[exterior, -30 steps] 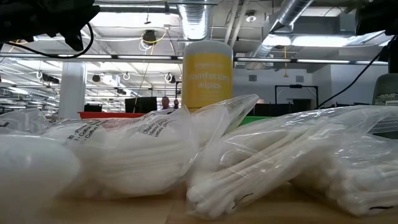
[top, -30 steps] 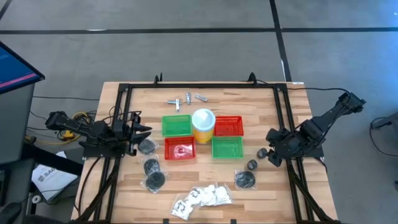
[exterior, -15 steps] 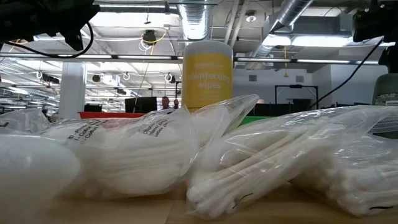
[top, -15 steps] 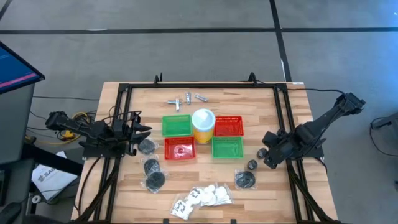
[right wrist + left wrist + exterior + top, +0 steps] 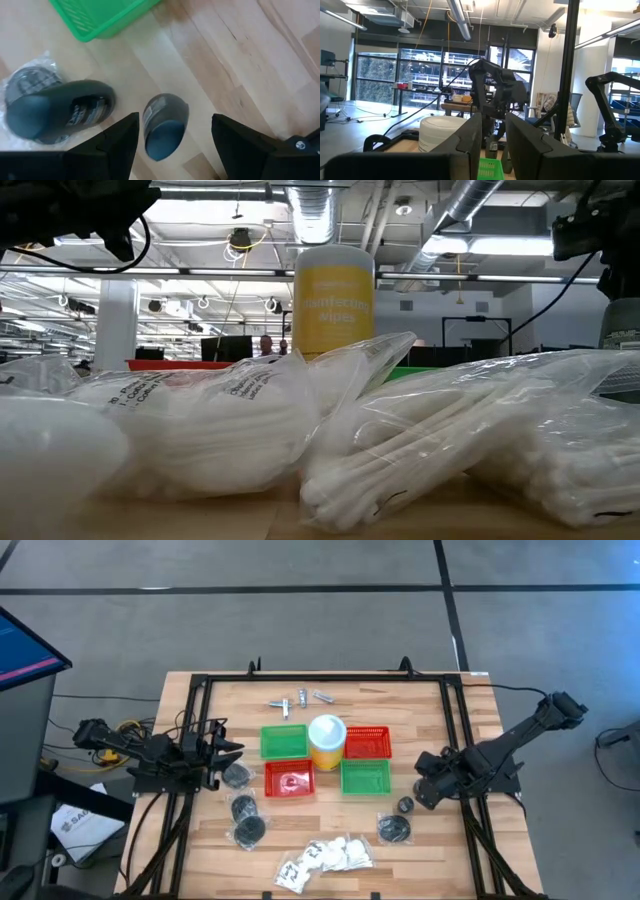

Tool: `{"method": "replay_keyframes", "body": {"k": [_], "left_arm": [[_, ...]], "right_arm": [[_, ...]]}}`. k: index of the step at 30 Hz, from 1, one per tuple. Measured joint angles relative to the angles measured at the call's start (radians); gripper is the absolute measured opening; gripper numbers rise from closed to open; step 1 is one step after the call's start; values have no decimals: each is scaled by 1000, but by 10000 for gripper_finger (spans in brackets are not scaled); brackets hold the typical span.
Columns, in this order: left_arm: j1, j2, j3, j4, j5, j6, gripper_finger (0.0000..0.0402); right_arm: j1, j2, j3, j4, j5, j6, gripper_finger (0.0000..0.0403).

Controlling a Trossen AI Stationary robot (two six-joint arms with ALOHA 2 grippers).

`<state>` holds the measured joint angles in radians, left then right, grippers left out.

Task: Pick & Place Travel size toiletries
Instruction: Put the black deodorant into the left green bin

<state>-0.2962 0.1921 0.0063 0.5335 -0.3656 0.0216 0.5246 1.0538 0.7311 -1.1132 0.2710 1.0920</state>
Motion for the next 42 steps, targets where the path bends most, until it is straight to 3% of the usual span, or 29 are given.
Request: {"method": "replay_keyframes", "body": {"k": [26, 38, 42], "left_arm": [[0, 3, 0, 6, 0, 0, 81], [0, 14, 0, 8, 0, 0, 81], [0, 14, 0, 8, 0, 0, 81]], "right_arm": [[-10, 114, -42, 79, -40, 0, 233], [-10, 110, -55, 78, -35, 8, 138], [-10, 110, -55, 77, -34, 8, 129]]}}
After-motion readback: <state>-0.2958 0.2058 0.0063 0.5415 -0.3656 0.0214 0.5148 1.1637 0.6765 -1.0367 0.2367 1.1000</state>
